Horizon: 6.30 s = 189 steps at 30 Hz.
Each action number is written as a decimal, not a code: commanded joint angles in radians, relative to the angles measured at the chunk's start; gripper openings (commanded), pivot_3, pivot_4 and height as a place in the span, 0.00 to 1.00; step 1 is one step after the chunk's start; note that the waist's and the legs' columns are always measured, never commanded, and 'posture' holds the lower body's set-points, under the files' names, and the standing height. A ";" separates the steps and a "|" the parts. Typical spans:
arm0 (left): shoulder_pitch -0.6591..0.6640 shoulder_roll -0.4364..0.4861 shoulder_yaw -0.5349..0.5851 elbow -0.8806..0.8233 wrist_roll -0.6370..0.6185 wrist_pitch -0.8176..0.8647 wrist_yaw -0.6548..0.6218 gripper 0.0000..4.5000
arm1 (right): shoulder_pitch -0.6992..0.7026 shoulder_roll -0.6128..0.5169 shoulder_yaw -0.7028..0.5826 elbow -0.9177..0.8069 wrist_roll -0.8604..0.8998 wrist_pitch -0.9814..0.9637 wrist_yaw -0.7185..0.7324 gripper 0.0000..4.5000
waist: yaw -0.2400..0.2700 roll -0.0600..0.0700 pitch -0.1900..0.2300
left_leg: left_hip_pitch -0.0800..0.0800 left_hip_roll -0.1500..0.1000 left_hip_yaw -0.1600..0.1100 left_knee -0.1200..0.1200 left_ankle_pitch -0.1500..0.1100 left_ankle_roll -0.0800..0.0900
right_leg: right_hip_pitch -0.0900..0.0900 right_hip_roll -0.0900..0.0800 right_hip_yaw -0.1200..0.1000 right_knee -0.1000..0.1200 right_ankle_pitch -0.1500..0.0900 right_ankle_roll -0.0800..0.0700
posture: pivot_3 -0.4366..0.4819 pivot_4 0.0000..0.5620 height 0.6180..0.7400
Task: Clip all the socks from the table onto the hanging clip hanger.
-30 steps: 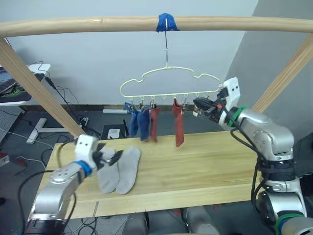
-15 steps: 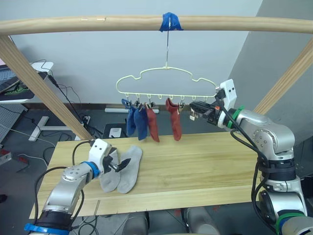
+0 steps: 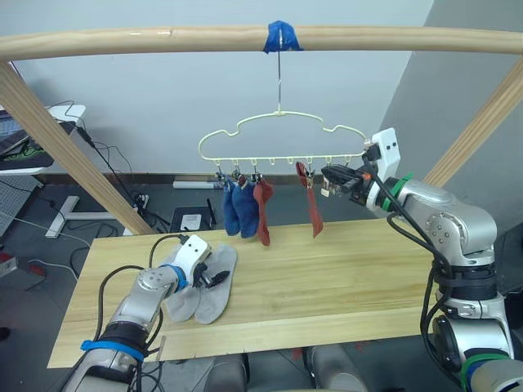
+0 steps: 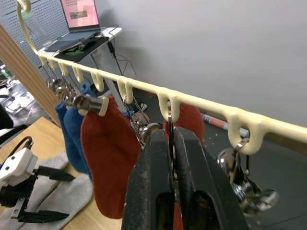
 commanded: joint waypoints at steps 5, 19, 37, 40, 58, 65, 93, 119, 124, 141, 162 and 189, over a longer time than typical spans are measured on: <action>0.017 -0.012 -0.014 0.011 0.021 -0.033 -0.036 0.39 | -0.002 -0.001 -0.028 -0.055 0.020 0.004 -0.016 0.00 | -0.007 0.000 0.000 | 0.000 0.000 0.000 0.000 0.000 0.000 | 0.000 0.000 0.000 0.001 -0.002 0.004 | 0.31 0.30 1.00; 0.056 -0.062 0.040 -0.335 -0.201 0.037 -0.205 0.00 | -0.002 -0.016 -0.048 -0.019 0.034 0.023 0.003 0.00 | -0.017 0.000 0.000 | -0.001 0.000 0.000 0.000 0.000 0.000 | 0.000 0.000 0.000 0.000 -0.001 0.002 | 0.32 0.27 1.00; -0.068 -0.163 -0.001 -0.683 -0.340 0.236 -0.169 0.00 | -0.144 0.170 -0.385 0.082 0.373 0.506 -0.232 0.00 | -0.020 0.000 0.000 | -0.001 0.000 0.000 0.001 0.000 0.001 | 0.001 0.000 0.001 0.000 0.001 -0.001 | 0.32 0.26 1.00; -0.072 -0.188 -0.009 -0.683 -0.337 0.240 -0.151 0.00 | -0.160 0.207 -0.414 0.068 0.393 0.535 -0.277 0.00 | -0.022 0.000 0.000 | -0.001 0.000 0.000 0.001 0.000 0.001 | 0.001 0.000 0.001 0.000 0.001 0.000 | 0.32 0.27 1.00; -0.118 -0.225 -0.044 -0.608 -0.294 0.204 -0.151 0.00 | -0.208 0.277 -0.523 0.050 0.478 0.644 -0.398 0.00 | -0.027 0.000 0.000 | -0.001 0.000 0.000 0.001 0.000 0.001 | 0.000 0.001 0.001 0.001 0.001 0.000 | 0.30 0.28 1.00; -0.138 -0.241 -0.041 -0.603 -0.298 0.203 -0.149 0.00 | -0.206 0.285 -0.528 0.045 0.477 0.658 -0.405 0.00 | -0.028 0.000 0.000 | -0.001 0.000 0.000 0.001 0.000 0.001 | 0.000 0.001 0.001 0.000 0.001 0.000 | 0.30 0.28 1.00; -0.183 -0.261 -0.027 -0.580 -0.313 0.185 -0.146 0.00 | -0.180 0.301 -0.515 0.012 0.481 0.672 -0.386 0.72 | -0.030 0.000 0.000 | -0.001 0.000 0.000 0.001 0.000 0.001 | 0.000 0.001 0.001 0.000 0.001 0.000 | 0.31 0.26 1.00; -0.175 -0.180 0.001 -0.560 -0.327 0.179 -0.220 0.99 | 0.422 0.074 -0.150 -0.503 0.131 0.009 -0.328 1.00 | -0.076 0.002 -0.002 | -0.001 -0.001 0.002 0.001 0.002 0.003 | 0.000 0.001 0.005 0.000 0.000 0.008 | 0.25 0.26 1.00; -0.060 -0.074 0.166 -0.751 -0.484 0.212 -0.258 0.99 | 0.468 0.061 0.053 -0.492 -0.153 -0.313 -0.329 1.00 | -0.083 0.002 -0.001 | 0.000 0.000 0.003 0.000 0.002 0.003 | -0.001 0.002 0.006 0.000 -0.001 0.007 | 0.27 0.28 1.00; 0.145 0.034 0.306 -1.125 -0.676 0.420 -0.058 1.00 | 0.372 0.223 0.151 -0.255 -0.387 -0.519 -0.400 0.38 | -0.037 0.000 0.000 | 0.001 0.000 0.002 0.000 0.002 0.002 | 0.001 0.001 0.005 0.000 -0.001 0.007 | 0.37 0.31 1.00; 0.133 0.038 0.286 -1.155 -0.689 0.437 0.003 1.00 | 0.246 0.326 0.123 -0.046 -0.509 -0.599 -0.486 0.38 | -0.010 0.000 0.000 | 0.001 0.000 0.002 0.000 0.002 0.003 | 0.001 0.001 0.005 0.000 0.000 0.006 | 0.40 0.32 1.00; 0.116 0.035 0.279 -1.139 -0.671 0.423 -0.004 1.00 | 0.168 0.374 0.113 0.066 -0.518 -0.632 -0.486 0.38 | -0.010 0.000 0.000 | 0.001 0.000 0.001 0.000 0.002 0.002 | 0.001 0.001 0.004 -0.001 0.000 0.006 | 0.41 0.30 1.00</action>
